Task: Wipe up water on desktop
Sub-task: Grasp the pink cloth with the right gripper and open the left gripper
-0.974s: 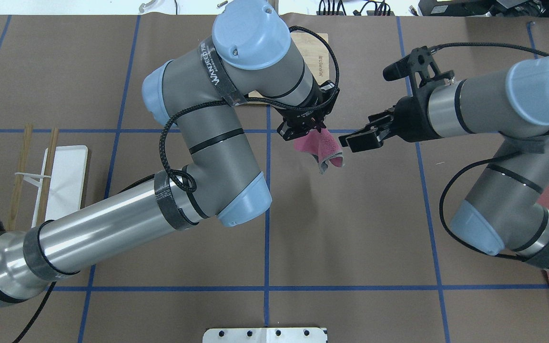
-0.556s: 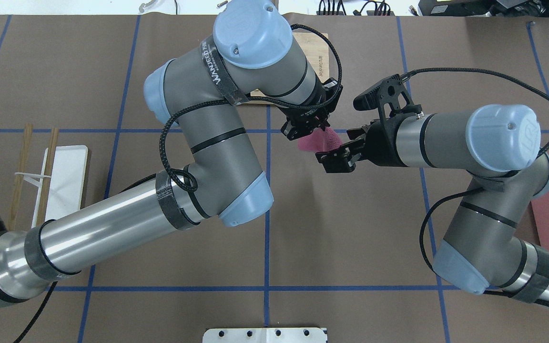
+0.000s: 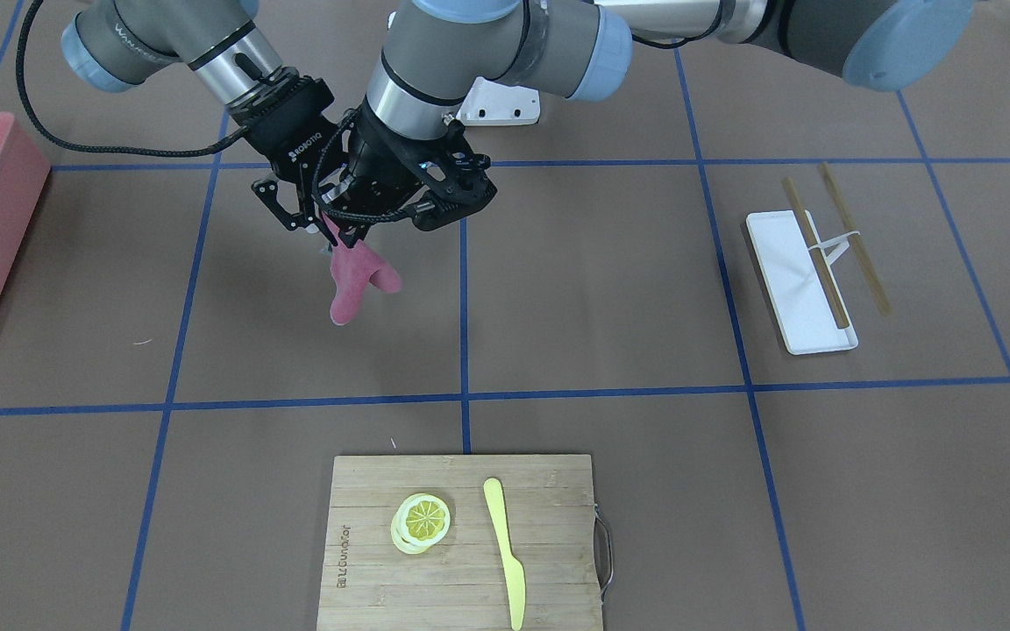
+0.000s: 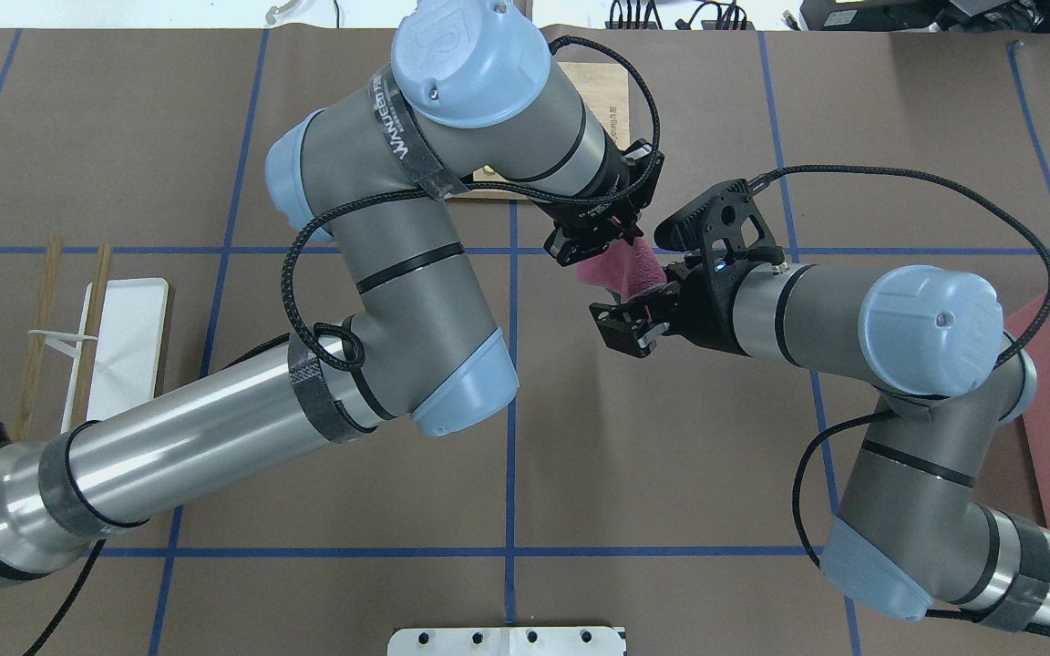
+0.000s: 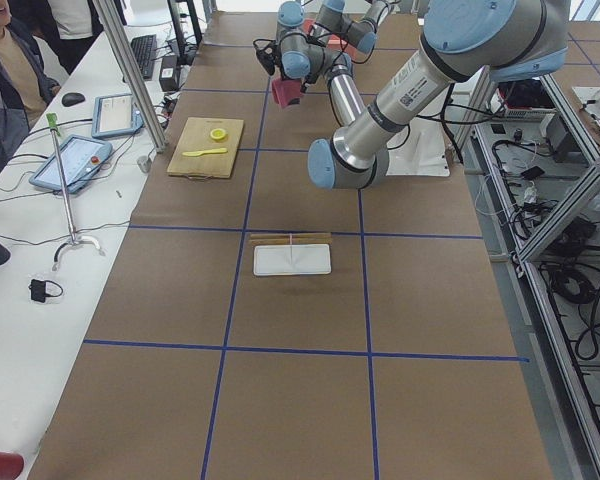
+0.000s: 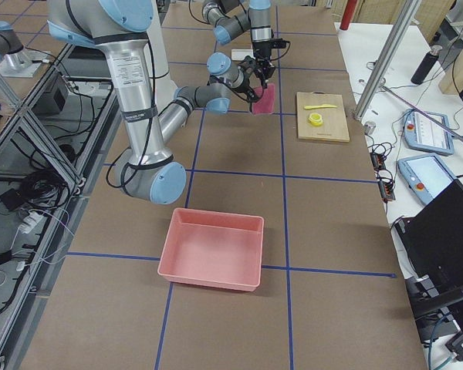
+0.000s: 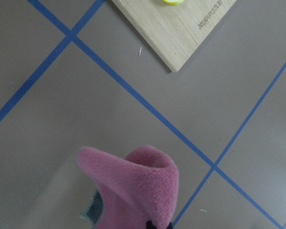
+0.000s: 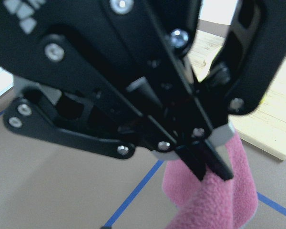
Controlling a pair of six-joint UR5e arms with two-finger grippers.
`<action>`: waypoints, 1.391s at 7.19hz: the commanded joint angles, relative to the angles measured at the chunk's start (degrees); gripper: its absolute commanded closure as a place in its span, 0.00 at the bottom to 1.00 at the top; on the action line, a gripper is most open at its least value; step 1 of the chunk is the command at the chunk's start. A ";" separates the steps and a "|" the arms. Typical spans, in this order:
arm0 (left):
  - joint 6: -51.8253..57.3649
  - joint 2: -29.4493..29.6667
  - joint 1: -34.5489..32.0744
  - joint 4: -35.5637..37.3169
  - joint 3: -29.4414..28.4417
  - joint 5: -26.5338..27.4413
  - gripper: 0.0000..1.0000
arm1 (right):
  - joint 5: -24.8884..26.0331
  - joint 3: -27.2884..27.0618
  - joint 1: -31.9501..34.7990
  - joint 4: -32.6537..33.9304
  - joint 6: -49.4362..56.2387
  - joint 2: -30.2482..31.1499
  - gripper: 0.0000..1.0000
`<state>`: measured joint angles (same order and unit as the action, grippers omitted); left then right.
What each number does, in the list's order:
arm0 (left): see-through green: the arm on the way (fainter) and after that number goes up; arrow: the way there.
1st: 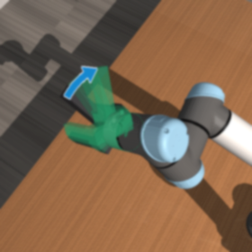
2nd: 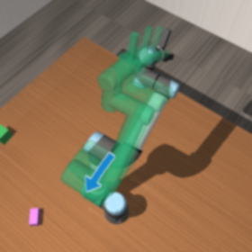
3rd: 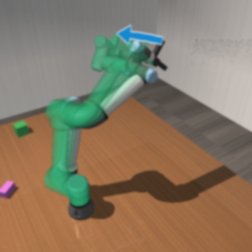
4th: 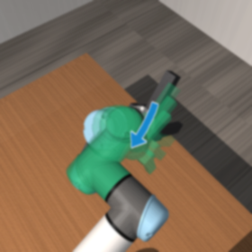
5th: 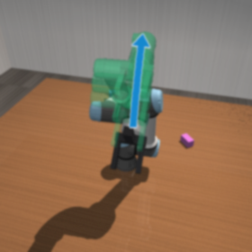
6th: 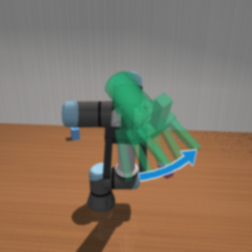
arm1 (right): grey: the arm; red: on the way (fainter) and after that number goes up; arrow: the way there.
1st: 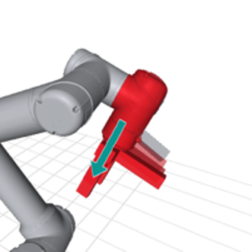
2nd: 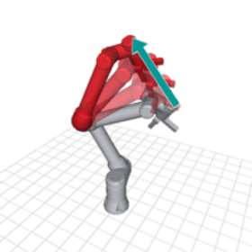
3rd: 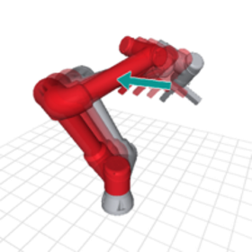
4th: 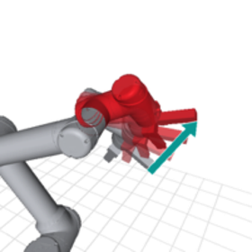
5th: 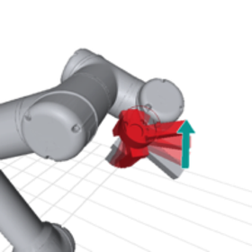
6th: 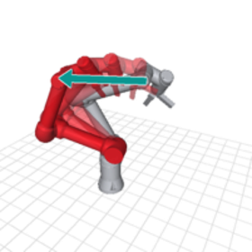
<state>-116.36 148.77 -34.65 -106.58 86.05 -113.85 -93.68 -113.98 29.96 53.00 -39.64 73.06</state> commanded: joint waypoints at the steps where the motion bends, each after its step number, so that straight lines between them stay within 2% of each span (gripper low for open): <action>1: 0.00 -0.06 -0.07 -0.03 0.61 -0.05 1.00 | 0.17 -0.54 0.10 -0.09 0.00 0.50 0.39; 3: 0.08 -0.06 -0.33 -0.03 0.87 -0.05 1.00 | 0.17 -0.63 0.10 0.00 -0.09 0.59 1.00; 5: 0.35 -0.49 -0.42 -0.20 2.01 -0.05 1.00 | 0.08 -2.64 0.10 0.00 -0.18 2.34 1.00; 6: 0.35 -0.58 -1.03 -0.03 2.19 -0.05 0.41 | 0.08 -4.05 0.10 0.00 -0.26 4.17 1.00; 7: 0.35 -0.58 -1.82 0.15 2.80 -0.05 0.05 | -0.18 -5.54 0.10 0.00 -0.26 6.98 1.00; 8: 1.22 -4.06 -2.87 0.06 6.72 0.03 0.03 | -0.88 -7.56 0.10 0.00 -0.26 13.27 1.00; 9: 3.75 -9.41 -5.23 0.15 12.94 -0.14 0.03 | -2.37 -6.97 0.02 0.43 -0.35 16.81 1.00; 10: 5.69 -13.81 -6.56 -0.03 16.31 -0.23 0.03 | -5.17 -5.83 -1.20 0.61 -9.31 17.37 1.00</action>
<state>-113.05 140.38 -39.28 -106.51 97.36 -113.97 -96.15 -120.56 29.70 53.33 -42.10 88.01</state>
